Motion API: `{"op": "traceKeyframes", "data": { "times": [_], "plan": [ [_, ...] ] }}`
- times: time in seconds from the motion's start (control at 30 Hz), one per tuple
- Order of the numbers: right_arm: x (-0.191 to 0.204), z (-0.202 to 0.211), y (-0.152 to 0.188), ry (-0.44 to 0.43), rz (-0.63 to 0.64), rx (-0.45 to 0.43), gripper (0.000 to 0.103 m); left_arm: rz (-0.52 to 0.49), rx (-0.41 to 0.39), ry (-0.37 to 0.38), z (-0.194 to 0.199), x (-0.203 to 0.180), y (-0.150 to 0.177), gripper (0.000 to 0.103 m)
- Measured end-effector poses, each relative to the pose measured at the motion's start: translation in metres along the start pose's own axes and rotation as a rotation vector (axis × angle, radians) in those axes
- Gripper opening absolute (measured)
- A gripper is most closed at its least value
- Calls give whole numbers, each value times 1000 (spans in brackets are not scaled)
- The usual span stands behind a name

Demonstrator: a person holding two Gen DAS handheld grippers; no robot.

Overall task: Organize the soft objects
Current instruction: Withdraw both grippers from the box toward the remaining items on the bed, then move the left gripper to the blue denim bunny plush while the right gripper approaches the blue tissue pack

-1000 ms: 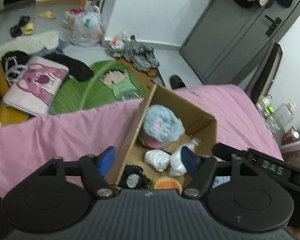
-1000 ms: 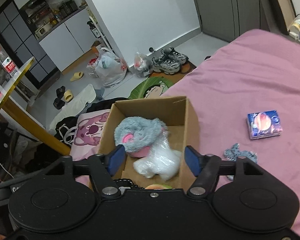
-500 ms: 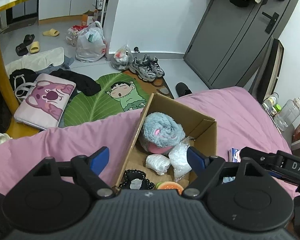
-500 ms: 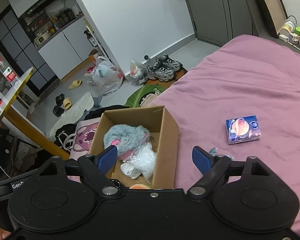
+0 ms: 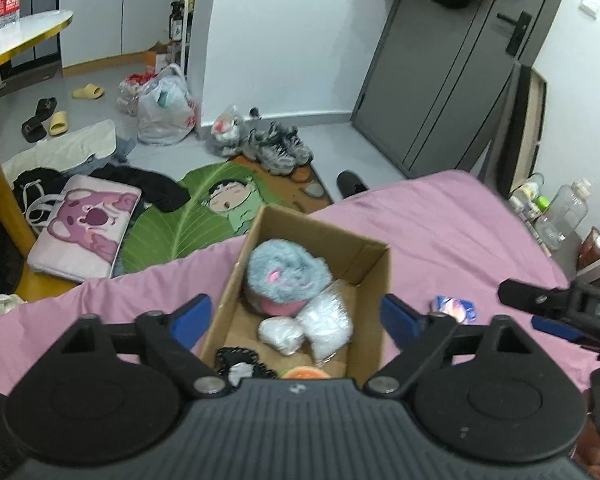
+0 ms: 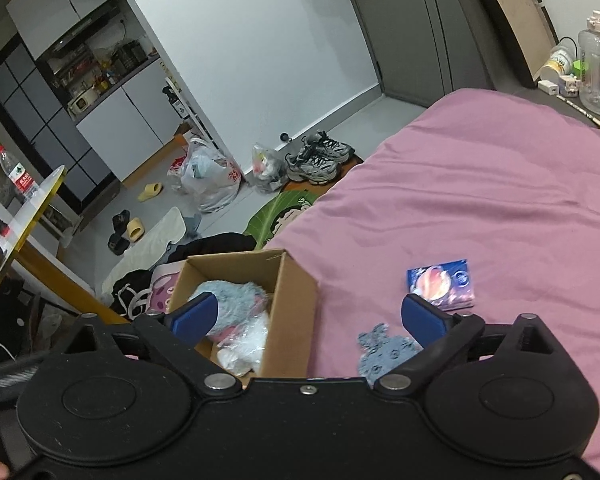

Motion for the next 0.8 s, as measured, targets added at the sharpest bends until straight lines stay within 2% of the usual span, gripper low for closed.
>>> {"op": "traceKeyframes", "data": {
  "times": [0.2,0.47,0.8],
  "plan": [
    [-26,0,4,-2,-30,-13,100,-31,-18,39,11,-22,-4,98],
    [-57,3,8,-8,-96,-22,100,-56,-12,19,0,-45,-1,100],
    [-97,2,9,-4,-238,-38,100,-77,-2,17,-14,-84,7,100]
  ]
}}
Point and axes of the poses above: each gripper's, at about its wrist camera, not at the fingertips, and z roughly against the way its jaws point, x to its left, y to its underside, the point moved 7 cm from there along -z, roughly the way its jaws point, and after that the axes turned 10 degrees about -y, right-handed, at the moved point
